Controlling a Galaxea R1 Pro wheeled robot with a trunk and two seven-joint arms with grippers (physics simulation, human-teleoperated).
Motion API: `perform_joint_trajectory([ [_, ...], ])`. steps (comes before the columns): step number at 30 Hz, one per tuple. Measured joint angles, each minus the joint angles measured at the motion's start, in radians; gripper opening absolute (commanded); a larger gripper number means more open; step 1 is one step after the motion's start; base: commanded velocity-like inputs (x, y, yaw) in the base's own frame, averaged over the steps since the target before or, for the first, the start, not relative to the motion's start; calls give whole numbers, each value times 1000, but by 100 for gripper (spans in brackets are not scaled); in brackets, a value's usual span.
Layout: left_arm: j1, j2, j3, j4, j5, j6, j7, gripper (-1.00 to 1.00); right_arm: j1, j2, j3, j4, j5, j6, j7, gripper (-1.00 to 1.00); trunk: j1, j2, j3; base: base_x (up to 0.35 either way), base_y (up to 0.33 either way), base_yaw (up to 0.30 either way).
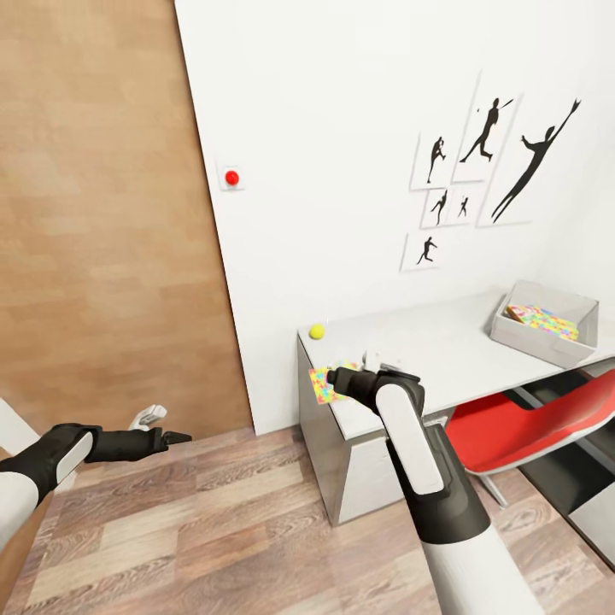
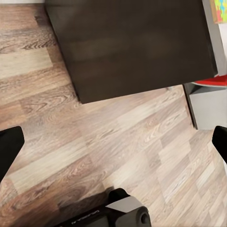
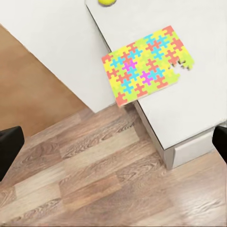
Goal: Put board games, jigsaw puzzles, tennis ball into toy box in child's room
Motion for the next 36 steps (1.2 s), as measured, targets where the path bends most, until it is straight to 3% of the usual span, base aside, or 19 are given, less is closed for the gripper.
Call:
perform_joint_trajectory([
  [13, 0, 0, 0, 0, -2, -1, 1, 100, 74, 0, -6, -9, 0, -1, 38, 100, 0, 0, 21, 0, 0, 0],
  [18, 0, 0, 0, 0, -2, -1, 1, 100, 120, 0, -13, -9, 0, -1, 110, 100, 0, 0, 26, 0, 0, 0],
  [26, 0, 0, -1, 0, -1, -2, 1, 100, 140, 0, -16, -8, 4, 0, 202, 100, 0, 0, 28, 0, 0, 0],
  [31, 0, 0, 0, 0, -2, -2, 2, 100, 162, -27, -12, -4, 10, -3, 217, 100, 0, 0, 28, 0, 0, 0],
  [36, 0, -1, -1, 0, -2, -2, 4, 100, 167, -36, -11, -1, 11, -4, 220, 100, 0, 0, 28, 0, 0, 0],
])
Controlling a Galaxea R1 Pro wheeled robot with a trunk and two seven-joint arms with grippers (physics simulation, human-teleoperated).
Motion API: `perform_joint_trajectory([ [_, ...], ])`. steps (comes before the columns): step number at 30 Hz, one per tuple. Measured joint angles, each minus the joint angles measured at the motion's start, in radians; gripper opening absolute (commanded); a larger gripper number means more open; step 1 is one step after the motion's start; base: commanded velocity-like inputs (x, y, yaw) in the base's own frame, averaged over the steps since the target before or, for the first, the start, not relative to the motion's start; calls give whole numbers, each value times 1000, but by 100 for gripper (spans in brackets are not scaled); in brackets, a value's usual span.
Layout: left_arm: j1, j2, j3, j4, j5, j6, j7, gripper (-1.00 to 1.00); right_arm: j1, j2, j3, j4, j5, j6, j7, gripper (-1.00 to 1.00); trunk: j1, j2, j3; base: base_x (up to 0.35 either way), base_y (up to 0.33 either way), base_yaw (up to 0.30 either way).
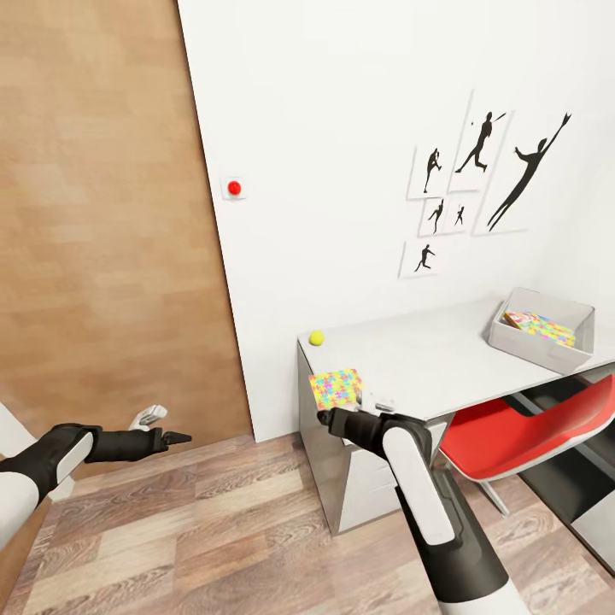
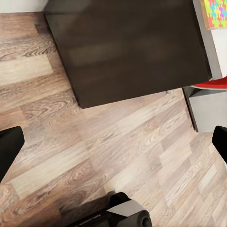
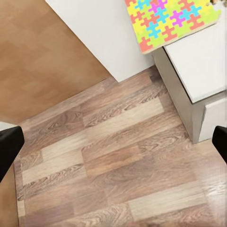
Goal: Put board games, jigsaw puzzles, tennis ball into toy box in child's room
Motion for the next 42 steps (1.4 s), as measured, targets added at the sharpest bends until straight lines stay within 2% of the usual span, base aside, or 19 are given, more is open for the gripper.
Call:
perform_joint_trajectory([
  [11, 0, -2, 0, 0, 0, 0, 1, 100, 2, -6, 3, 33, -3, 13, -2, 100, 0, 0, 0, 0, 0, 0],
  [13, 0, -2, 0, 0, 0, 0, 1, 100, 2, -22, 4, 38, -3, 15, -2, 100, 0, 0, 0, 0, 0, 0],
  [17, 0, -2, 0, 0, 0, 0, 1, 100, 10, -87, 18, 66, -5, 18, 27, 100, 0, 0, 0, 0, 0, 0],
  [22, 0, -5, 0, 0, 0, 0, 1, 100, 31, -156, 104, 99, -2, 18, 168, 100, 0, 0, 0, 0, 0, 0],
  [26, 1, -8, 0, 0, 0, 0, 1, 100, 34, -205, 154, 146, 1, 16, 224, 100, 0, 0, 0, 0, 0, 0],
  [28, 1, -9, 0, 0, 0, 0, 1, 100, 35, -217, 164, 185, 1, 16, 234, 100, 0, 0, 0, 0, 0, 0],
  [37, 2, -9, 1, 0, 0, 0, -1, 100, 35, -229, 181, 408, 3, -1, 245, 100, 0, 0, 0, 0, 0, 0],
  [42, 2, -9, 0, 0, 0, 0, 0, 100, 35, -222, 187, 498, 2, -53, 246, 100, 0, 0, 0, 0, 0, 0],
])
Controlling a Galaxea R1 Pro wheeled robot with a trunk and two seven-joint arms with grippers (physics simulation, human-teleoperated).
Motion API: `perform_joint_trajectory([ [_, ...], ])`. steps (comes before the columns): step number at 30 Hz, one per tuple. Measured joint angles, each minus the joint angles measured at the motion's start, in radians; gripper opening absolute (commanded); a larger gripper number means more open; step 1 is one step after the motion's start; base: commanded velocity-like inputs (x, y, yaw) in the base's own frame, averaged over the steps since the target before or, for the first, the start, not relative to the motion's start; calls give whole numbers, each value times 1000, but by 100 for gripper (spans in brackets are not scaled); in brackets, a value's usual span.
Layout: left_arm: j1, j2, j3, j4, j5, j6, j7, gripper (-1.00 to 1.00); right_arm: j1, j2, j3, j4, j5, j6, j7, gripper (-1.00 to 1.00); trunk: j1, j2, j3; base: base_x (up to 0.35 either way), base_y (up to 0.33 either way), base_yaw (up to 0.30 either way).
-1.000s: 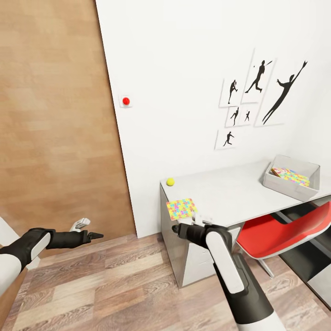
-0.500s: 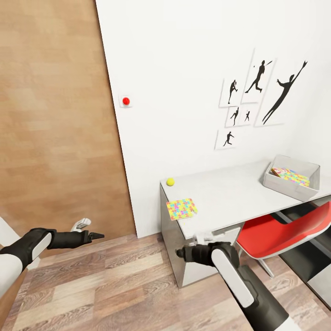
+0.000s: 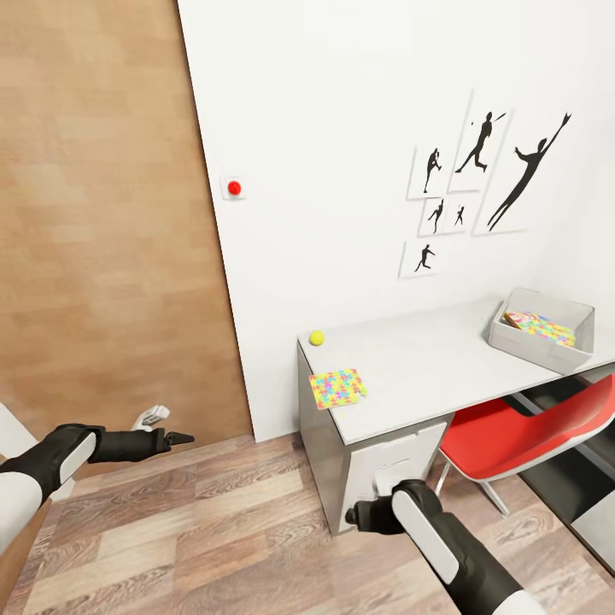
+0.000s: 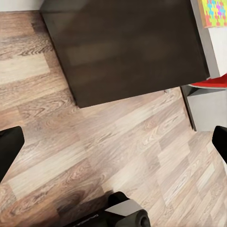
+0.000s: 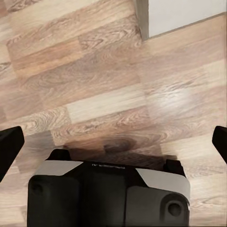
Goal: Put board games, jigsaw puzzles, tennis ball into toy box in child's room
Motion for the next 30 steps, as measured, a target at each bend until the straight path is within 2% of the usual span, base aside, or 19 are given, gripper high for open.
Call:
perform_joint_trajectory([
  [1, 0, 0, 0, 0, 0, 0, 0, 100, 0, 1, 4, 15, 0, -7, 0, 100, 0, 0, 0, 0, 0, 0],
  [4, 0, -1, 0, 0, 0, 0, 1, 100, 0, 6, 58, 95, 1, -28, 0, 100, 0, 0, 0, 0, 0, 0],
  [9, 0, -1, 0, 0, 2, 0, 1, 100, 0, 7, 120, 136, 3, -39, 0, 100, 0, 0, 0, 0, 0, 0],
  [14, 0, -1, 1, 0, 9, 0, -1, 100, 0, 5, 133, 197, 0, -103, 0, 100, 0, 0, 0, 0, 0, 0],
  [19, 0, -1, 3, 0, 16, 4, -4, 100, 0, 9, 136, 358, 0, -177, 1, 100, 0, 0, 0, 0, 0, 0],
  [21, 0, 0, 8, 0, 18, 7, -6, 100, 0, 13, 136, 432, -1, -229, 2, 100, 0, 0, 0, 0, 0, 0],
  [23, 0, 0, 12, 0, 20, 10, -7, 100, 0, 15, 138, 468, -1, -256, 4, 100, 0, 0, 0, 0, 0, 0],
  [25, 0, 0, 20, 0, 21, 14, -7, 100, 0, 18, 147, 518, -1, -290, 16, 100, 0, 0, 0, 0, 0, 0],
  [30, -1, -2, 63, -1, 21, 49, -7, 100, 0, 30, 194, 649, -1, -388, 100, 100, 0, 0, 0, 0, 0, 0],
])
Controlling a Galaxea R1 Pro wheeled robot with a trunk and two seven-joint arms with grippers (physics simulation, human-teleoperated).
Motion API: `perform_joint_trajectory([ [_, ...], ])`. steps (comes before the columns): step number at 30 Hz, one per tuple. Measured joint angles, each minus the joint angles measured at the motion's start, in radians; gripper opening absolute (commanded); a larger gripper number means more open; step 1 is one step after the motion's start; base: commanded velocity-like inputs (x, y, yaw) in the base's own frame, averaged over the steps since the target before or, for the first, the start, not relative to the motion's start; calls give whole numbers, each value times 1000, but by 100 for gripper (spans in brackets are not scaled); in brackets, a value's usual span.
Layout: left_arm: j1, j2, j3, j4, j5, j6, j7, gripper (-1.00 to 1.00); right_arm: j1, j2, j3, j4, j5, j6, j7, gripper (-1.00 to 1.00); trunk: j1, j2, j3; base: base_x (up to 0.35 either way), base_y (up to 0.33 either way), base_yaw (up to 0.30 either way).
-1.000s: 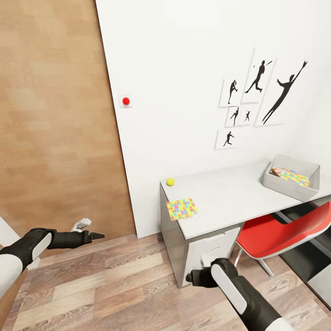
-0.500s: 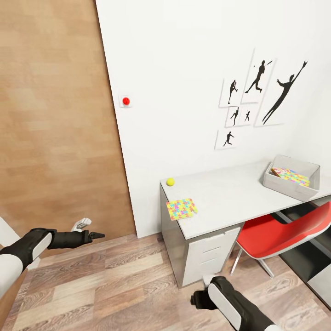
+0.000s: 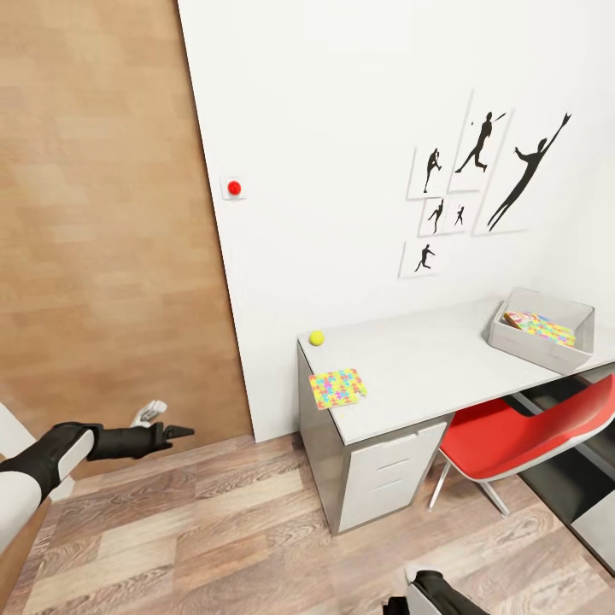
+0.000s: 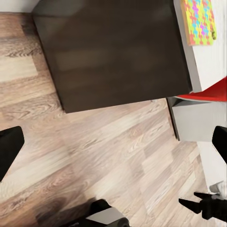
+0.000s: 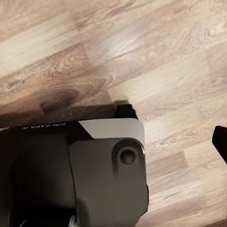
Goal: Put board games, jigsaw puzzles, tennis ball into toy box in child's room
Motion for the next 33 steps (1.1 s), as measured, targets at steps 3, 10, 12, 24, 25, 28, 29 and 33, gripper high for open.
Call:
perform_joint_trajectory([
  [3, 0, -1, 25, 0, -1, 16, 0, 100, 0, 3, 30, 59, 0, -55, 47, 100, 0, 0, 0, 0, 0, 0],
  [10, -3, -5, 92, -2, -1, 30, 0, 100, 1, 4, 53, 128, -1, -158, 102, 100, 0, 0, 0, 0, 0, 0],
  [12, -6, -13, 101, -2, -1, 35, 1, 100, 1, 4, 54, 145, -1, -188, 106, 100, 0, 0, 0, 0, 0, 0],
  [24, -14, -102, 217, -3, -2, 68, 3, 100, 16, -6, 54, 237, -5, -303, 262, 100, 0, 0, 0, 0, 0, 0],
  [25, -14, -106, 223, -3, -2, 69, 3, 100, 18, -7, 55, 241, -7, -307, 275, 100, 0, 0, 0, 0, 0, 0],
  [28, -15, -117, 245, -3, 0, 81, 1, 100, 36, -11, 56, 269, -14, -327, 328, 100, 0, 0, 0, 0, 0, 0],
  [29, -15, -121, 252, -3, 7, 90, 1, 100, 43, -12, 56, 278, -16, -336, 347, 100, 0, 0, 0, 0, 0, 0],
  [33, -13, -178, 266, -3, 88, 123, 14, 100, 59, -16, 53, 324, -15, -380, 461, 100, 0, 0, 0, 0, 0, 0],
])
